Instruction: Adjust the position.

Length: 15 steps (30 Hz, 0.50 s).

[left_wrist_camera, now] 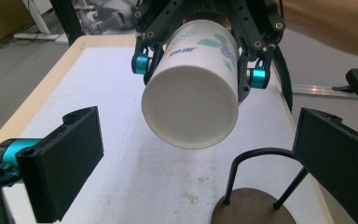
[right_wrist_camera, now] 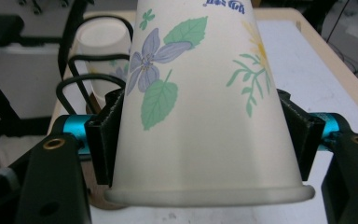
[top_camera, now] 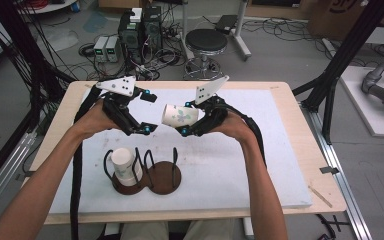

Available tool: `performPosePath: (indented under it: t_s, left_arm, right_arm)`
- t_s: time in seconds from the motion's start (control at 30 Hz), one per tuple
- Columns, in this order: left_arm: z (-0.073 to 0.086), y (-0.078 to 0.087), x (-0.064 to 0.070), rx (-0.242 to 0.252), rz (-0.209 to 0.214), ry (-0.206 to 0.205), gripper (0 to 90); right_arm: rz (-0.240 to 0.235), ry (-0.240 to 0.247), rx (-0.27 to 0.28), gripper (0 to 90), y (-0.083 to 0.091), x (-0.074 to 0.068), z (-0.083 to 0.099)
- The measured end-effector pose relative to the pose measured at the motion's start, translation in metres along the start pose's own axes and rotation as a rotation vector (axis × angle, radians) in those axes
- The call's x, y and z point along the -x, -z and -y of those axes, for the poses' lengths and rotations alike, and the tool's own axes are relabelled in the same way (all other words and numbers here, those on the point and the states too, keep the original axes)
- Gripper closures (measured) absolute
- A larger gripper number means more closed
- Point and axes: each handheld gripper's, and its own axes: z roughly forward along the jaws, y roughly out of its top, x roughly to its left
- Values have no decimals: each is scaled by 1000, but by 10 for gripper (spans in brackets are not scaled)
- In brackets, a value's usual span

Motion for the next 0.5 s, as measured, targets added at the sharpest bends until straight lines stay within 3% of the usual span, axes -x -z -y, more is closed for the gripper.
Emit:
performPosePath:
  t_s: [0.37, 0.5]
  left_arm:
    - [-2, -1, -2, -97, -27, -26, 19]
    - [-5, -3, -3, -172, -33, -37, 19]
  right_arm:
    - [21, 8, -95, 297, -4, -2, -4]
    - [37, 15, -137, 297, -4, -2, -6]
